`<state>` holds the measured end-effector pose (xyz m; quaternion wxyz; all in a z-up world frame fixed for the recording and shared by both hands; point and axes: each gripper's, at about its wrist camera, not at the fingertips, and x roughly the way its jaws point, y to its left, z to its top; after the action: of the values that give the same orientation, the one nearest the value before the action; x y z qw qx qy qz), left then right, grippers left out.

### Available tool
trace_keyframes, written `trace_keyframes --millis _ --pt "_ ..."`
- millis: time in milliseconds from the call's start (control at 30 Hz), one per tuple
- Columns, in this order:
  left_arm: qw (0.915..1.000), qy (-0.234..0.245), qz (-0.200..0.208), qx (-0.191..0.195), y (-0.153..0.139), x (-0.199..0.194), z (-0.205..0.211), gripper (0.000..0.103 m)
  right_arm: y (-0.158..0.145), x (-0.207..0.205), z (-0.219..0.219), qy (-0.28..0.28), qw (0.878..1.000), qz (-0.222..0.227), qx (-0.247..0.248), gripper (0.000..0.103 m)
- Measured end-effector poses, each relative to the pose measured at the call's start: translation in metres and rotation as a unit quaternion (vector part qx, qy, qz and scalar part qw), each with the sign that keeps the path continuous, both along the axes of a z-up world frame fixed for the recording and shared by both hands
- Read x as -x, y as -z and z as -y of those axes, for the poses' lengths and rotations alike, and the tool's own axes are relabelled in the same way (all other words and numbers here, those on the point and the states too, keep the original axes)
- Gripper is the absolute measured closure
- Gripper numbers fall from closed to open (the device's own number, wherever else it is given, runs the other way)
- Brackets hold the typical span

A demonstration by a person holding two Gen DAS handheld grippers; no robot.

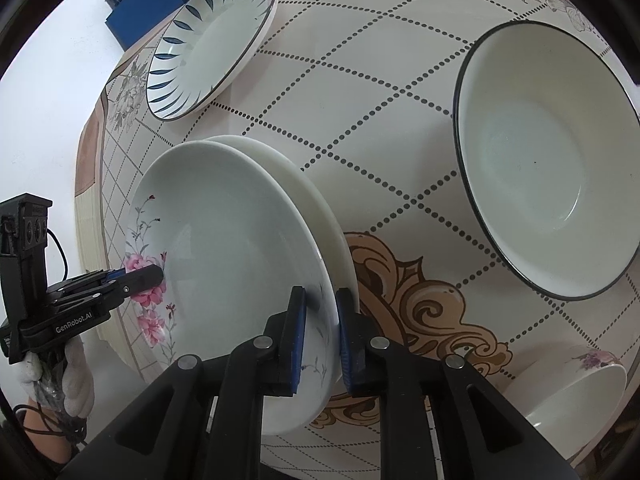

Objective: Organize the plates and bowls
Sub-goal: 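Carry the pink-flower plate over to the swirl plate, then lower the pink-flower plate onto the swirl plate and open both grippers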

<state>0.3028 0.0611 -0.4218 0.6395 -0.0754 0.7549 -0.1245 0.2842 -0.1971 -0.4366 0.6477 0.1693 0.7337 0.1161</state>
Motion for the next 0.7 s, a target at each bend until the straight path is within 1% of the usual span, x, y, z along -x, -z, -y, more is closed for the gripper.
trace_keyframes --millis 100,200,367,400,467,500,600,667,700 --pt "1.0000 0.000 -0.005 -0.008 -0.001 -0.001 0.001 0.082 -0.002 -0.003 -0.005 -0.004 1.000 -0.007 0.015 0.083" --pt "0.9997 -0.003 -0.015 -0.018 0.000 -0.001 0.002 0.082 -0.007 -0.006 -0.016 -0.021 0.999 -0.005 0.044 0.081" --pt "0.9987 0.004 -0.028 -0.043 0.001 -0.001 0.007 0.082 -0.010 -0.011 -0.026 -0.025 0.996 -0.023 0.077 0.080" --pt "0.9986 0.004 -0.026 -0.045 0.000 -0.001 0.008 0.078 -0.011 -0.013 -0.028 -0.026 0.996 -0.027 0.086 0.080" --pt "0.9976 0.010 -0.020 -0.066 -0.002 -0.001 0.013 0.078 -0.013 -0.015 -0.034 -0.044 0.990 -0.026 0.131 0.080" --pt "0.9966 0.016 -0.016 -0.079 -0.002 -0.001 0.014 0.077 -0.015 -0.016 -0.036 -0.047 0.989 -0.025 0.138 0.080" --pt "0.9962 0.022 -0.009 -0.084 -0.006 0.000 0.015 0.076 -0.018 -0.019 -0.041 -0.045 0.990 -0.037 0.125 0.080" --pt "0.9963 0.023 -0.002 -0.083 -0.011 0.001 0.014 0.076 -0.023 -0.021 -0.045 -0.053 0.989 -0.027 0.137 0.080" --pt "0.9963 0.022 0.002 -0.083 -0.014 0.001 0.013 0.074 -0.025 -0.022 -0.047 -0.055 0.989 -0.028 0.135 0.080"
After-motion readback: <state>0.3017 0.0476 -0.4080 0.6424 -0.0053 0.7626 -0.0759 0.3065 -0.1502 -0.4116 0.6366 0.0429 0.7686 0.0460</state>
